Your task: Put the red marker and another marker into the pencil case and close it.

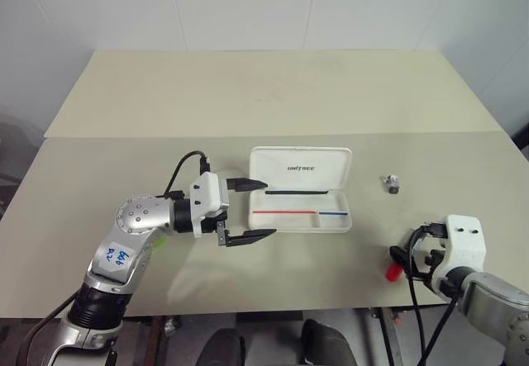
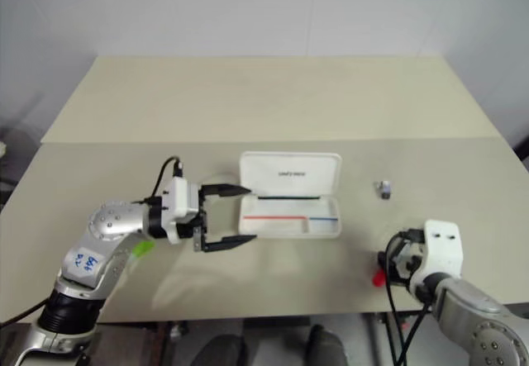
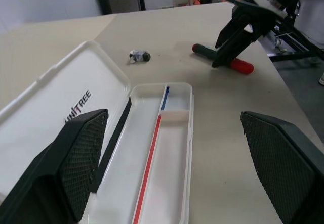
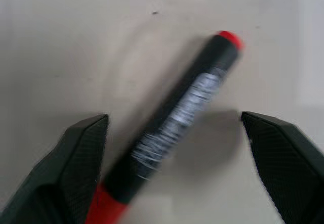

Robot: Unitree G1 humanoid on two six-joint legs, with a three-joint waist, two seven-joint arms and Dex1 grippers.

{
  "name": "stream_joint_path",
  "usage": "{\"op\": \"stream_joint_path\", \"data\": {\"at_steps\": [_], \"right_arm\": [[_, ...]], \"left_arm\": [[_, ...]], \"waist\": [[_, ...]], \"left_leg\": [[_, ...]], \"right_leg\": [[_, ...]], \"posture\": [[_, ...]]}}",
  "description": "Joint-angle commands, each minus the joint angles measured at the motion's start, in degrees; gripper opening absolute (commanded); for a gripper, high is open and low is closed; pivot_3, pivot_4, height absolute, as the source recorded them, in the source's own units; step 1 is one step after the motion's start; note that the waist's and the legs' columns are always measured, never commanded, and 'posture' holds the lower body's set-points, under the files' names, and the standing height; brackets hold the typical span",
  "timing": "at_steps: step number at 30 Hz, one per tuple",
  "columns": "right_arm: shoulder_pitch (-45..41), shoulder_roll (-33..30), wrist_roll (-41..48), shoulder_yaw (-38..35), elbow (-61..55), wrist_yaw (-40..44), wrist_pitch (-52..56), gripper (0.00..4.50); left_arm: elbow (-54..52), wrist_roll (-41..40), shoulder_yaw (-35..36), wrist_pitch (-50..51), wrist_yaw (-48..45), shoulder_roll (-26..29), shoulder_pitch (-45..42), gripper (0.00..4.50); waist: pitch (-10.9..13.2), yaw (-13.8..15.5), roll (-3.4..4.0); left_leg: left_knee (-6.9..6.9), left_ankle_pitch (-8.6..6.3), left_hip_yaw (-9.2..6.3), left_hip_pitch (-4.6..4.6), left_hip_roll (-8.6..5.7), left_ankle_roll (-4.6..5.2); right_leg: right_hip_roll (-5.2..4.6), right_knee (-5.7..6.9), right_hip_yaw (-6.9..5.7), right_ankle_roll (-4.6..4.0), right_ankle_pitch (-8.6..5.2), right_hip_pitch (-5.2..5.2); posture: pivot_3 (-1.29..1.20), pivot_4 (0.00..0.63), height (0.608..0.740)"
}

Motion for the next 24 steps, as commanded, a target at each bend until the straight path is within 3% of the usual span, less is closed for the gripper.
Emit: {"op": "stream_joint_path", "data": {"at_steps": [1, 7, 9, 11, 14, 19, 24], "right_arm": [[0.04, 0.75, 1.31, 1.87, -0.82, -0.02, 0.30, 3.15], [-0.75, -4.32, 0.22, 5.89, -0.89, 2.04, 0.30, 1.04], [-1.16, -6.81, -0.59, 7.67, -0.87, 3.20, 0.30, 0.58], [-2.49, -9.21, -1.95, 9.79, -0.29, 5.04, -1.25, 0.58], [-3.51, -18.23, -4.76, 16.34, 1.73, 11.39, -8.70, 0.58], [-4.13, -28.14, -9.12, 19.12, 8.09, 24.15, -24.66, 0.58], [-6.09, -32.96, -10.95, 20.89, 14.35, 39.51, -39.60, 0.58]], "left_arm": [[-1.94, -0.38, 1.46, -0.28, 0.74, 0.70, -0.05, 4.50], [-1.86, -0.24, 1.46, -0.61, 1.17, 0.88, -0.33, 4.50], [-1.67, -0.13, 1.41, -0.78, 1.22, 0.84, -0.51, 4.50], [-1.24, 0.09, 1.39, -1.10, 1.29, 0.75, -0.86, 4.50], [-0.54, 0.47, 1.56, -1.69, 1.39, 0.69, -1.18, 4.50], [1.28, 1.48, 2.27, -3.23, 0.87, 1.56, -1.06, 4.50], [3.60, 1.94, 3.61, -5.35, 0.38, 3.08, -1.14, 4.50]], "waist": [[-0.03, -0.35, -0.05], [-0.04, -0.93, -0.07], [-0.03, -0.92, -0.06], [-0.03, -0.84, -0.06], [0.02, -0.77, 0.02], [0.01, -0.73, -0.03], [0.04, -0.70, -0.04]], "left_leg": [[0.00, 0.00, -0.01, 0.00, 0.02, 0.00], [-0.04, 0.00, -0.01, 0.03, 0.03, 0.00], [-0.05, -0.01, -0.01, 0.04, 0.03, 0.00], [-0.06, -0.01, -0.01, 0.02, 0.03, 0.01], [-0.05, -0.02, 0.02, 0.01, 0.01, 0.01], [-0.06, -0.02, 0.01, -0.01, 0.01, 0.03], [-0.07, -0.03, 0.09, -0.01, 0.02, 0.05]], "right_leg": [[0.03, 0.00, 0.01, 0.00, 0.00, 0.00], [0.09, -0.02, 0.10, 0.00, 0.00, 0.00], [0.09, -0.04, 0.13, 0.00, 0.00, -0.01], [0.11, -0.09, 0.14, 0.00, 0.00, -0.02], [0.11, -0.13, 0.22, 0.00, 0.00, -0.03], [0.13, -0.21, 0.21, 0.01, 0.00, -0.03], [0.14, -0.28, 0.19, 0.03, 0.01, -0.03]], "posture": [[0.00, 0.150, 0.740], [0.00, 0.150, 0.740], [0.00, 0.150, 0.740], [0.00, 0.150, 0.740], [0.00, 0.150, 0.740], [0.00, 0.150, 0.740], [0.00, 0.150, 0.740]]}}
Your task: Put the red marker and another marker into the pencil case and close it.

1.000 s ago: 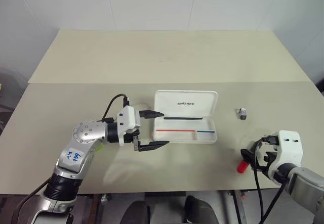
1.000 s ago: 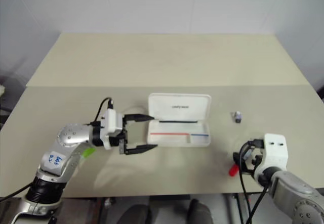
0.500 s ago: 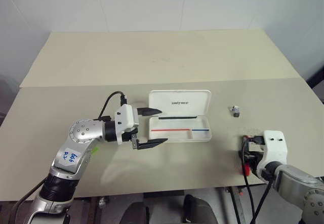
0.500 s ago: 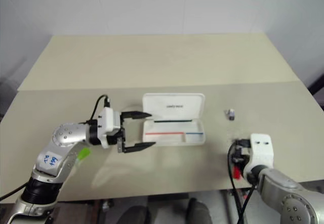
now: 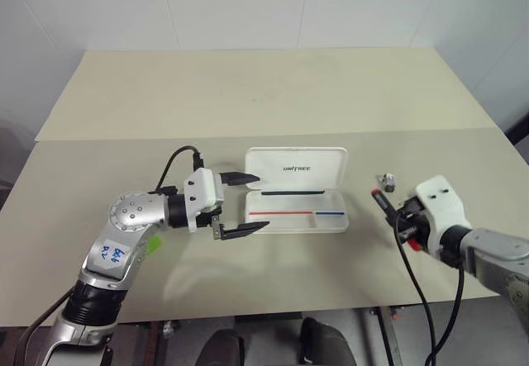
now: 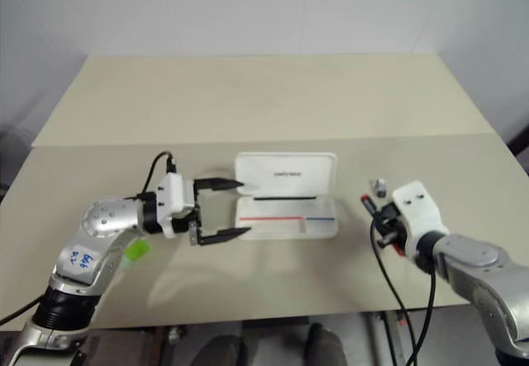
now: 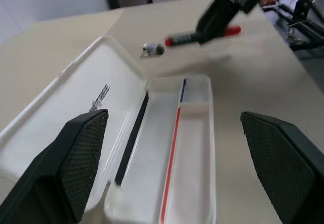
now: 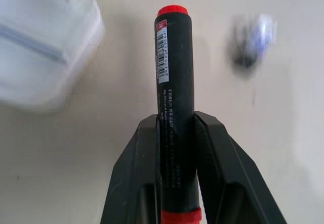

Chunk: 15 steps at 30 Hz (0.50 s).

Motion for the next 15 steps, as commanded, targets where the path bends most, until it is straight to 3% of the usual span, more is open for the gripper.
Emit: {"op": "stream_joint_path", "data": {"at_steps": [1, 6, 15], "right_arm": [[-1.38, -3.99, -1.24, 1.81, 2.13, 11.01, -9.17, 0.58], [-7.16, -3.06, -0.90, 6.66, 5.87, 22.59, -19.20, 0.58], [-23.49, 4.06, -20.28, 29.15, 22.01, 37.19, -47.77, 0.58]], "left_arm": [[0.18, -0.04, 2.56, -2.49, -0.30, 1.04, -0.35, 4.50], [0.49, -0.49, 3.35, -2.82, -0.72, 1.51, 0.65, 4.50], [0.06, 0.63, 6.33, -4.49, 0.27, 3.88, 3.56, 4.50]], "waist": [[0.01, 0.10, 0.00], [0.04, 0.00, -0.05], [0.08, -0.49, -0.08]], "left_leg": [[0.00, 0.00, -0.02, 0.00, 0.01, 0.00], [0.08, -0.01, -0.01, -0.02, 0.01, -0.01], [0.13, 0.00, 0.00, 0.00, 0.08, -0.08]], "right_leg": [[0.00, 0.00, -0.01, 0.00, 0.00, 0.00], [-0.01, -0.02, -0.02, 0.03, 0.01, 0.01], [0.04, -0.01, -0.03, 0.05, 0.02, 0.01]], "posture": [[0.00, 0.150, 0.740], [0.00, 0.150, 0.740], [0.00, 0.150, 0.740]]}}
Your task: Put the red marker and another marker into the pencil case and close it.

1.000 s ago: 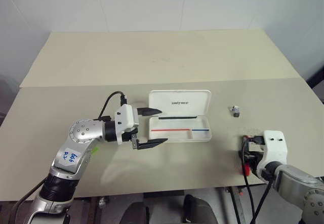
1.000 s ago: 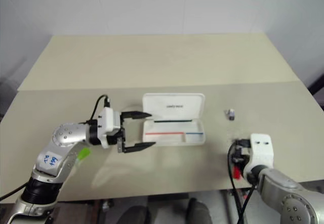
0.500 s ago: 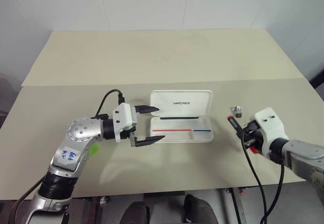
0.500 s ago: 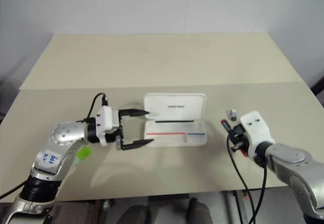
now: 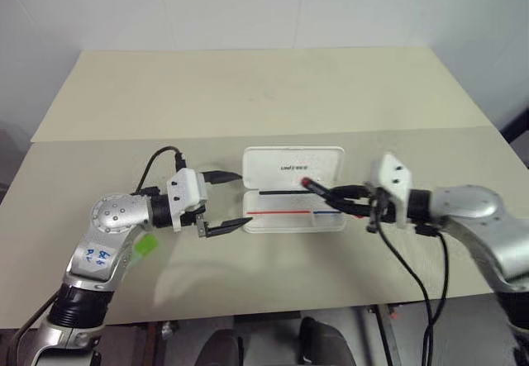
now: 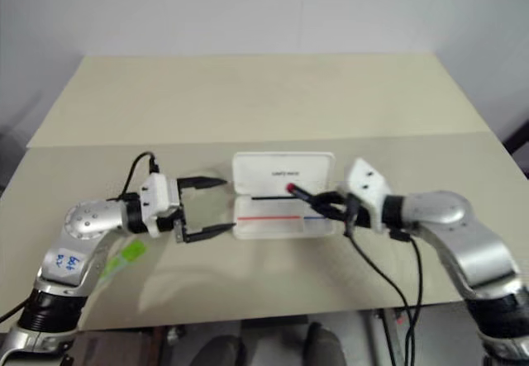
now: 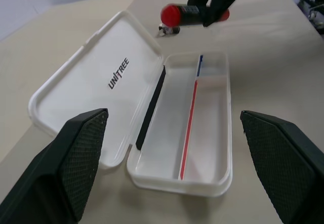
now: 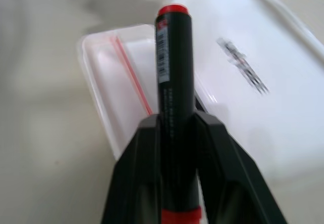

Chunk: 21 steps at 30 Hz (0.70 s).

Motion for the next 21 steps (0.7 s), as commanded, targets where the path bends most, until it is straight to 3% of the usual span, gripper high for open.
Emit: {"op": "stream_joint_path", "data": {"at_steps": [1, 9, 21], "right_arm": [[-5.04, 2.19, -7.38, 4.63, 7.01, 5.41, -13.52, 0.58], [-14.99, 12.05, -15.13, 8.71, 23.18, 6.82, -25.72, 0.58], [-17.06, 13.71, -22.27, 10.23, 29.08, 7.88, -27.45, 0.58]], "left_arm": [[-1.30, 0.05, 2.36, -1.18, 0.42, 1.43, 0.98, 4.50], [-4.51, -0.02, 3.71, -0.16, 1.86, 2.30, 3.40, 4.50], [-7.31, 0.22, 4.99, 1.24, 4.50, 2.71, 4.68, 4.50]], "waist": [[0.01, 0.04, 0.01], [0.03, 0.03, 0.01], [0.09, -1.01, 0.10]], "left_leg": [[0.01, 0.00, 0.00, 0.01, 0.00, 0.00], [0.02, -0.04, -0.05, -0.02, 0.01, -0.07], [0.01, -0.09, -0.06, -0.01, 0.05, -0.18]], "right_leg": [[0.00, 0.00, 0.00, 0.00, 0.00, 0.00], [0.01, 0.03, -0.08, 0.00, 0.00, 0.00], [0.03, 0.06, -0.15, 0.00, 0.00, -0.01]], "posture": [[0.00, 0.150, 0.740], [0.00, 0.150, 0.740], [0.00, 0.150, 0.740]]}}
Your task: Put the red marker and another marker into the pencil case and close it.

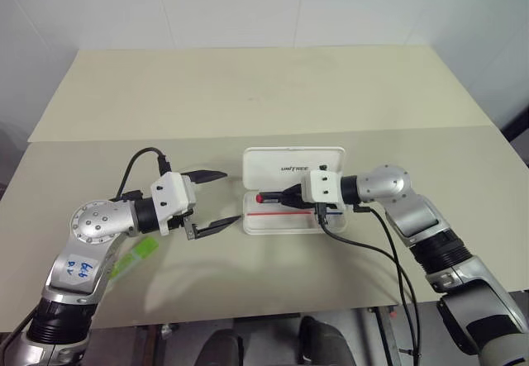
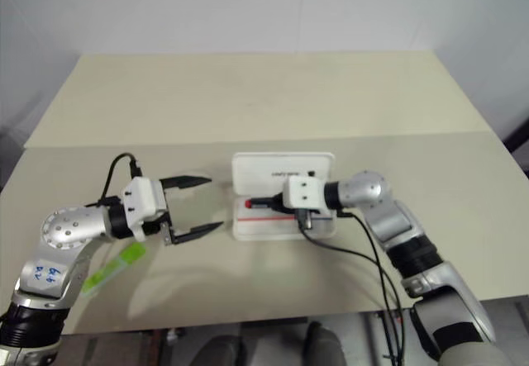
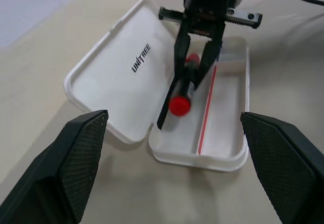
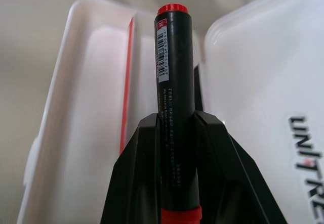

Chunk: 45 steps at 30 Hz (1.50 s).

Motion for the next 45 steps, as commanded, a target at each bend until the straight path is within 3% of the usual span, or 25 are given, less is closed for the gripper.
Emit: {"op": "stream_joint_path", "data": {"at_steps": [1, 4, 15, 20, 25, 31, 34, 39, 45], "right_arm": [[-2.10, -0.14, -1.59, -1.00, 0.35, -0.42, 0.94, 0.58], [-2.89, 0.50, -2.83, -0.71, 1.45, -0.85, 1.40, 0.58], [-5.36, 3.99, -1.68, -1.84, 1.24, -0.38, 2.92, 4.48], [-5.06, 5.86, 6.86, -6.37, -2.81, 1.47, 10.84, 4.48], [-0.85, 2.29, 16.71, -10.18, -8.61, 9.12, 17.17, 4.48], [5.60, -4.01, 28.58, -14.81, -17.31, 16.62, 26.00, 4.48], [7.87, -5.75, 31.84, -18.16, -18.94, 15.80, 28.34, 4.48], [11.74, -8.08, 34.52, -22.45, -20.63, 17.07, 26.98, 4.48], [18.39, -9.35, 34.28, -21.59, -24.93, 25.61, 16.48, 4.48]], "left_arm": [[-2.45, -0.09, 1.46, -0.14, 1.20, 0.48, 0.44, 4.50], [-2.64, 0.07, 1.00, -0.18, 1.80, 0.26, 0.44, 4.50], [-3.28, -0.29, 1.75, 0.04, 2.57, 0.81, 1.12, 4.50], [-4.85, -0.69, 3.22, 0.35, 2.68, 1.37, 3.36, 4.50], [-7.71, -1.29, 7.38, 0.29, 2.54, 2.42, 9.45, 4.50], [-10.94, -2.18, 16.17, -2.11, 1.59, 2.59, 20.83, 4.50], [-11.19, -3.01, 23.31, -4.67, 0.73, 1.25, 28.86, 4.50], [-7.70, -3.72, 31.54, -9.37, -2.37, -0.42, 39.47, 4.50], [3.78, -1.75, 33.71, -16.17, -4.21, -1.46, 42.92, 4.50]], "waist": [[0.00, -0.30, 0.00], [0.00, -0.37, 0.01], [0.01, -0.38, 0.02], [0.04, -0.35, 0.07], [0.04, -0.17, 0.07], [0.06, -0.22, 0.10], [0.04, -0.26, 0.06], [0.02, -0.07, 0.03], [0.01, 0.68, 0.03]], "left_leg": [[0.02, 0.00, 0.02, 0.00, 0.00, 0.00], [0.02, 0.00, 0.07, 0.03, 0.08, 0.00], [0.03, -0.05, 0.11, 0.06, 0.33, -0.10], [0.01, -0.08, 0.14, 0.03, 0.52, -0.15], [0.02, -0.12, 0.14, 0.04, 0.56, -0.23], [0.00, -0.20, 0.25, 0.04, 0.61, -0.32], [0.00, -0.23, 0.41, 0.08, 0.68, -0.35], [0.01, -0.35, 0.68, 0.21, 0.77, -0.28], [0.04, -0.53, 0.70, 0.23, 0.81, -0.11]], "right_leg": [[0.00, 0.00, 0.00, 0.00, 0.00, 0.00], [0.05, 0.01, 0.01, 0.00, 0.00, 0.00], [0.26, 0.01, -0.01, -0.01, 0.00, -0.01], [0.39, 0.01, -0.17, -0.02, -0.01, -0.06], [0.40, 0.05, -0.21, -0.04, -0.01, -0.06], [0.40, 0.00, -0.26, -0.08, -0.03, -0.07], [0.41, -0.01, -0.29, -0.12, -0.06, -0.07], [0.41, 0.00, -0.28, -0.19, -0.08, -0.06], [0.45, 0.01, -0.32, -0.28, -0.10, -0.07]], "posture": [[0.00, 0.150, 0.740], [0.00, 0.150, 0.740], [0.00, 0.150, 0.740], [0.00, 0.150, 0.740], [0.00, 0.150, 0.740], [0.00, 0.150, 0.740], [0.00, 0.150, 0.740], [0.00, 0.150, 0.740], [0.00, 0.150, 0.740]]}}
